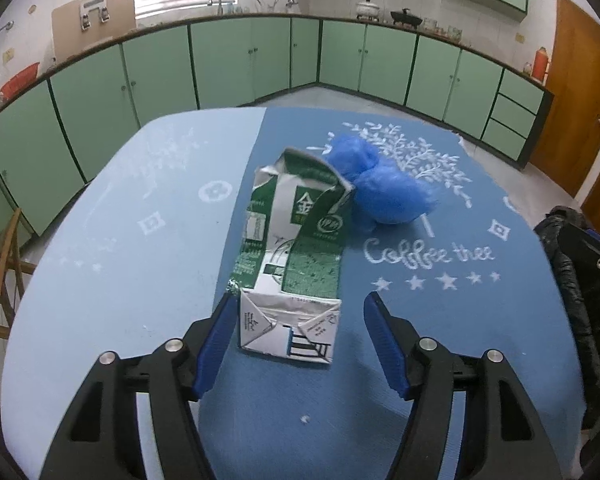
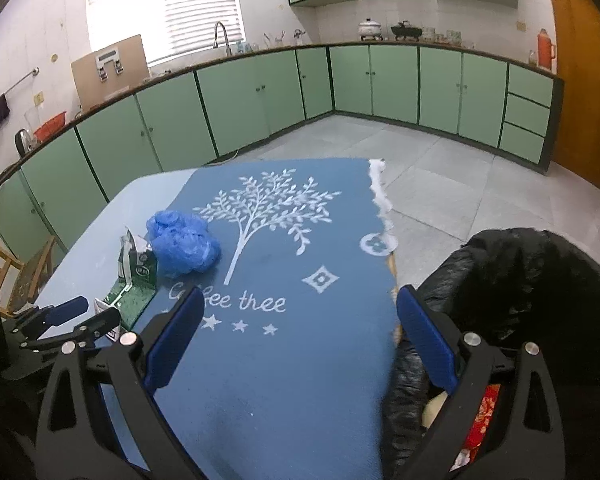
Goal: Collect trash
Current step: 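Move both open grippers back over the milk carton and blue bag, then grasp the green milk carton with the left gripper while the right gripper grasps the blue bag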
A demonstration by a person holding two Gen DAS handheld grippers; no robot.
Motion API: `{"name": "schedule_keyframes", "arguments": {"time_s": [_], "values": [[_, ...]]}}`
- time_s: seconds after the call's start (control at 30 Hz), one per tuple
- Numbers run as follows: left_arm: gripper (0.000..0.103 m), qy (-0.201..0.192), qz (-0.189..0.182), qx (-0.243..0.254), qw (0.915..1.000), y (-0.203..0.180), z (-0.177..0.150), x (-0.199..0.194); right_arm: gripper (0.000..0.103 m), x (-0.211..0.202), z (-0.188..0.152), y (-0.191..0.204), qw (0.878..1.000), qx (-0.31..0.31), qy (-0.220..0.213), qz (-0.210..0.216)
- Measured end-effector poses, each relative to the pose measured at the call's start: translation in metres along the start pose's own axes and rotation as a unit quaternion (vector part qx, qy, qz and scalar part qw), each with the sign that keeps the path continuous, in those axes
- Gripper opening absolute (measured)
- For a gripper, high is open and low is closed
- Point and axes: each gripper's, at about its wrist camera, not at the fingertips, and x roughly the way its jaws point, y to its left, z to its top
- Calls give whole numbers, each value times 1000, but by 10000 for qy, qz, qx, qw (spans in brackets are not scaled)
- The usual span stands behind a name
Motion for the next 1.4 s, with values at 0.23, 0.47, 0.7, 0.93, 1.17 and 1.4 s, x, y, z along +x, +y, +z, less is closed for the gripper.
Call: {"name": "schedule_keyframes", "arguments": {"time_s": [0.23,0.47,0.7,0.93,1.17,1.4], "values": [[68,199,-17,-140,9997,12,3,19,94,26,-1,10,9998,-12,174,47],[72,299,-1,-135,9995,13,11,32,94,46,8,28,9995,-133,223,151],[63,198,35,-165,9997,13,13,31,94,56,14,36,9993,-180,250,190],[61,148,-133,-395,9990,24,13,26,94,63,20,44,9991,-236,254,238],[73,292,-349,-493,9977,23,23,32,94,65,25,45,9992,-268,226,205],[79,338,-259,-308,9986,12,36,43,94,65,23,33,9994,-186,275,95]]}}
